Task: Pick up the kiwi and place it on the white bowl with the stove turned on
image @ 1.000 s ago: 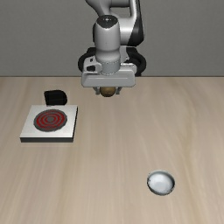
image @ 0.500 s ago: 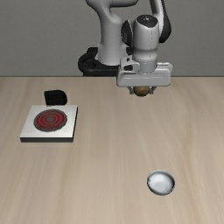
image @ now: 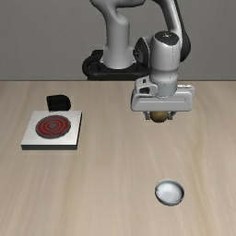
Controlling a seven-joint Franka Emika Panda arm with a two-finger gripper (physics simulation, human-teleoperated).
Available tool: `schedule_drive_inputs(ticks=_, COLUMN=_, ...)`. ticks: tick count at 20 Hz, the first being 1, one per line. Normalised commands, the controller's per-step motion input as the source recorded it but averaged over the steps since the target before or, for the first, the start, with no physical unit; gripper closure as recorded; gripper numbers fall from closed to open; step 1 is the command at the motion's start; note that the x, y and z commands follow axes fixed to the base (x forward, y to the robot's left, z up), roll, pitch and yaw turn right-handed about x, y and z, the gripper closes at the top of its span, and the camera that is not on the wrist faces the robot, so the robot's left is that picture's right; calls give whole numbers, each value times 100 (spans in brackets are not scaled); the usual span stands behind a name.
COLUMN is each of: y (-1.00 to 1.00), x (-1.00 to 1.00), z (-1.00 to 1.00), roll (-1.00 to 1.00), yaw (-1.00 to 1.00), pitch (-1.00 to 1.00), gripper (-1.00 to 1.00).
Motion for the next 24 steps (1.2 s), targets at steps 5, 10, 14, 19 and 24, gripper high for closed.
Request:
schedule_drive_inputs(ticks=5, y=0, x=100, z=0, roll=0, yaw=0, pitch=0, gripper=100)
schedule_drive_inputs(ticks=10, y=20, x=100, z=0, roll=0, yaw=0, pitch=0, gripper=100)
schedule_drive_inputs(ticks=14, y=0, x=100, z=0, roll=0, yaw=0, pitch=0, gripper=100)
schedule_drive_inputs(ticks=19, y=0, x=100, z=0, roll=0, yaw=0, pitch=0, gripper=100)
schedule_drive_inputs(ticks=24, y=0, x=20, z=0, roll=0, yaw=0, pitch=0, gripper=-100)
